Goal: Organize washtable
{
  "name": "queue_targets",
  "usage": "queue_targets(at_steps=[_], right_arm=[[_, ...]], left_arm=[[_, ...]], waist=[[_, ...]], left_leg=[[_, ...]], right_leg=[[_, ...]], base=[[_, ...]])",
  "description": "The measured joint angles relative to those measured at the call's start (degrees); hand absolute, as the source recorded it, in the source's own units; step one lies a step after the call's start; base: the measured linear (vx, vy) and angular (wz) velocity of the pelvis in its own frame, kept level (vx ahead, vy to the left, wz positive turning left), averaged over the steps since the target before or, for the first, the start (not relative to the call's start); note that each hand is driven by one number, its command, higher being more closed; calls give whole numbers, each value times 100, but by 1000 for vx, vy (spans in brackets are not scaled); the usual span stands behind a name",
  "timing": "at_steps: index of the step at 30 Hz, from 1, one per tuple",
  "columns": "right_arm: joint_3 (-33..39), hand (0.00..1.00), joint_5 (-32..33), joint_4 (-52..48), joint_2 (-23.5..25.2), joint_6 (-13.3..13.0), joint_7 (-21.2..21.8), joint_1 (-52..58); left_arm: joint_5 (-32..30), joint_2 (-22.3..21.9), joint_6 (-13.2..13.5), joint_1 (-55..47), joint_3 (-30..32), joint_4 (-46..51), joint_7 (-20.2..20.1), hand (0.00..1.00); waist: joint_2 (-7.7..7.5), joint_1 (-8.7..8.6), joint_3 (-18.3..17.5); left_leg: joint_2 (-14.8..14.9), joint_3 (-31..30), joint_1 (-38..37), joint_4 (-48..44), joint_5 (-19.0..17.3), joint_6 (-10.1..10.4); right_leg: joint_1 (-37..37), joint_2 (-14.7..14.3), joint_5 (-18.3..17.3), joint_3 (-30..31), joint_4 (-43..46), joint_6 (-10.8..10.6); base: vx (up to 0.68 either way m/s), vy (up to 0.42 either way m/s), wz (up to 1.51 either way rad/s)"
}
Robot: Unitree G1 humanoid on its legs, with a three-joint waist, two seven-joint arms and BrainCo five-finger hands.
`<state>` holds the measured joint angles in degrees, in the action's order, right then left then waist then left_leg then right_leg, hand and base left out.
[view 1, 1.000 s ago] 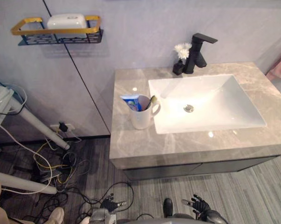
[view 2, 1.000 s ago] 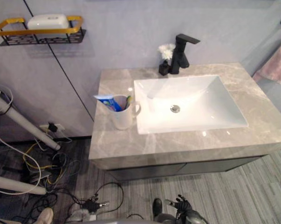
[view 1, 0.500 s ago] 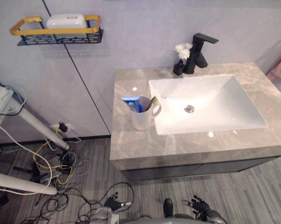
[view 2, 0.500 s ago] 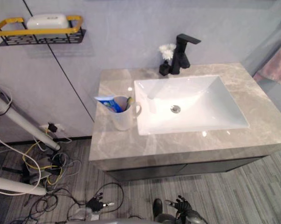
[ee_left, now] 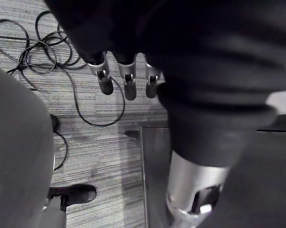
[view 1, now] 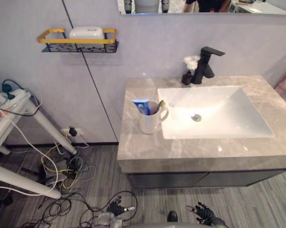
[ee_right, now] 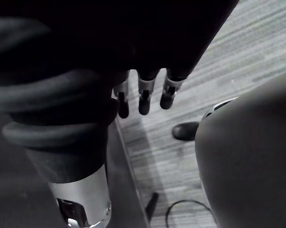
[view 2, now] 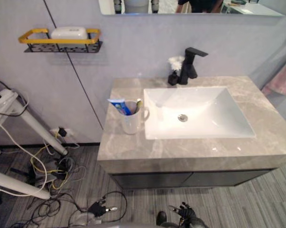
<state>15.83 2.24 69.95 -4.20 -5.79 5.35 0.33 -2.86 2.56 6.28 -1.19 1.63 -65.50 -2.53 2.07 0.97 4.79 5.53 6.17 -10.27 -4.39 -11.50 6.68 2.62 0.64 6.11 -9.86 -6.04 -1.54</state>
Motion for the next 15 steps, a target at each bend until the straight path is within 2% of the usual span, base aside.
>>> queue_targets(at_steps=[15], right_arm=[[133,0,175,-171,30,-24,107,118]], left_arm=[[0,26,49,24,-156,-35,6,0]], waist=[[1,-21,16]], left_leg=[[39,209,-23,122,-19,23]], right_leg=[[-80,-74,-19,177,1,5]], base=[[-9,1,-7]])
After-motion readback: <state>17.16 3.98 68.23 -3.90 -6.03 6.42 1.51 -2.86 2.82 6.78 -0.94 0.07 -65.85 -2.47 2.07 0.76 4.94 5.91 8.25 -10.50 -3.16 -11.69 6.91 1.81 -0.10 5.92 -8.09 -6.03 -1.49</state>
